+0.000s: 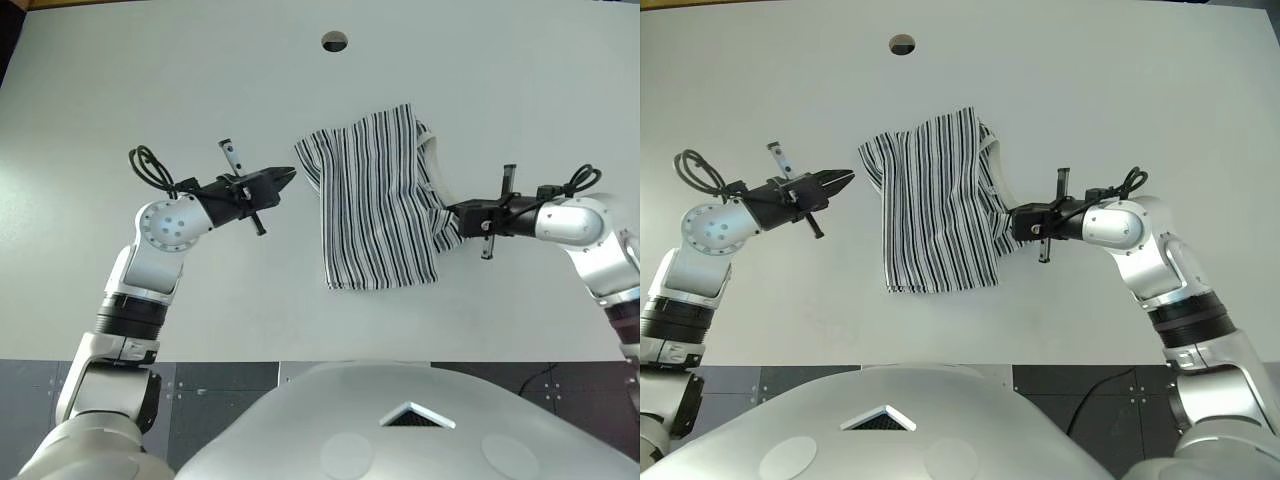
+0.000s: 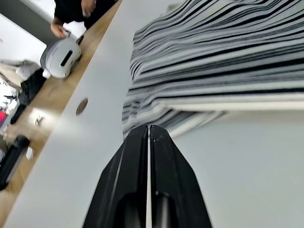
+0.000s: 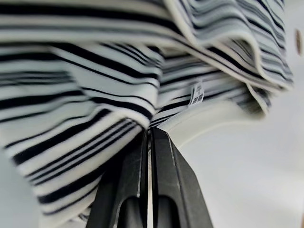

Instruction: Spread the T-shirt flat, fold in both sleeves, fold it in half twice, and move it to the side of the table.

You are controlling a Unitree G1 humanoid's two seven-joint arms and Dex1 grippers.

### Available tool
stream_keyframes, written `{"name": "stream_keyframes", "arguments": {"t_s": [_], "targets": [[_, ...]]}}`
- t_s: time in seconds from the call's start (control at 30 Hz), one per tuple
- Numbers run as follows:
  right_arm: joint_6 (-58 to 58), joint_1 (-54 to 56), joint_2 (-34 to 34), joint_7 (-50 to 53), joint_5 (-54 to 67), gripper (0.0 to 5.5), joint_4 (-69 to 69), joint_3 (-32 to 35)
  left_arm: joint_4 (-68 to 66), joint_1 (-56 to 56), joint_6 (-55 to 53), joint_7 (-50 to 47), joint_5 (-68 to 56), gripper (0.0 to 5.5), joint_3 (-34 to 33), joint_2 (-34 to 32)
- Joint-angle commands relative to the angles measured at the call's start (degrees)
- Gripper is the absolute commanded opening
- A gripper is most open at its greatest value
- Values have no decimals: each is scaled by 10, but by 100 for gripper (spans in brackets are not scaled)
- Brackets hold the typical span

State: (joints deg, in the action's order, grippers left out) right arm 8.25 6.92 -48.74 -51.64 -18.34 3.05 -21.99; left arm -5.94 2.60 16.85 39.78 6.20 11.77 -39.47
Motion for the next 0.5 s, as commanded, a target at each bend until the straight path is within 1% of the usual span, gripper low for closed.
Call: {"name": "stream_keyframes", "arguments": {"t_s": [0.03, 0.17, 0.23, 0.3, 0.37, 0.4, 0.43, 0.5], "targets": [[-25, -52, -27, -62, 34, 10, 66, -8, 14, -39, -11, 15, -5, 12, -15, -24], [-44, -94, -34, -90, 54, 10, 148, -14, 2, -44, -7, 4, -3, 12, -28, -22], [-53, -102, -26, -86, 58, 10, 176, -10, -10, -43, 3, -5, 7, 12, -32, -21], [-41, -79, 2, -43, 59, 10, 158, 17, -21, -46, 33, -26, 21, 12, -35, -19], [5, -50, 29, 18, 61, 10, 121, 54, -29, -59, 77, -46, 41, 12, -38, -27], [20, -42, 33, 29, 67, 10, 107, 66, -32, -67, 97, -54, 55, 29, -38, -36], [35, -39, 32, 37, 70, 29, 97, 75, -34, -78, 116, -57, 68, 37, -38, -48], [53, -43, 23, 37, 69, 65, 85, 80, -32, -96, 145, -55, 74, 74, -41, -66]]}}
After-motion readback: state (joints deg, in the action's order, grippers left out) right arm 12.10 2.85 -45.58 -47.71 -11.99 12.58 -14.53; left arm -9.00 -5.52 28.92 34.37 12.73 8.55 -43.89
